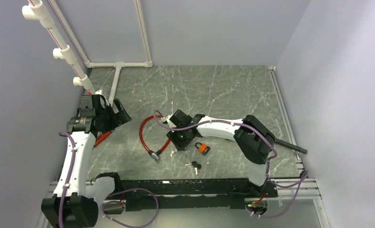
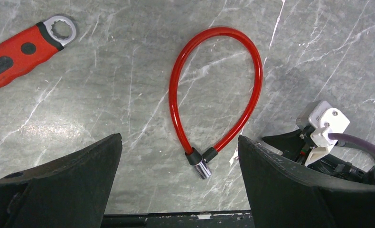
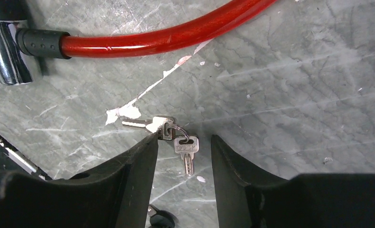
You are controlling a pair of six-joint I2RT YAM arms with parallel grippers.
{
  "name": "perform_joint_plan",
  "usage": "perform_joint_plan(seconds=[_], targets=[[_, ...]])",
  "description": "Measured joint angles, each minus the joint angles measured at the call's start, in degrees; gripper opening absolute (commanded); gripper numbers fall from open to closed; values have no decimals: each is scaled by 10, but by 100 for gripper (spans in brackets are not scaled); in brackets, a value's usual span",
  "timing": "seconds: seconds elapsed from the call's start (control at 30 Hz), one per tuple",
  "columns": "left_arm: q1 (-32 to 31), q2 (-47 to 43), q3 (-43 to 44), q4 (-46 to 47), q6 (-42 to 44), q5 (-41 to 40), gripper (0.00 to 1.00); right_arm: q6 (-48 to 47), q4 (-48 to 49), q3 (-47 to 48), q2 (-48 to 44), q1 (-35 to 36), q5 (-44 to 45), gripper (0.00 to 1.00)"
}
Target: Unlock with the key
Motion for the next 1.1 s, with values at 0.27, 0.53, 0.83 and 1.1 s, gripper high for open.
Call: perform_joint_plan(seconds=[0.27,0.53,0.83,1.1], targets=[[0,0,0,0,0,0,97,-2,26,-16,-4,0,-4,10],[0,0,0,0,0,0,97,-1,29,-17,-5,0,-5,0],[0,1,-12,22,0,43,94,15,24,-32,-68,0,0,0],[0,1,-26,50,-8,88,93,27,49,-59,-156,0,4,0]])
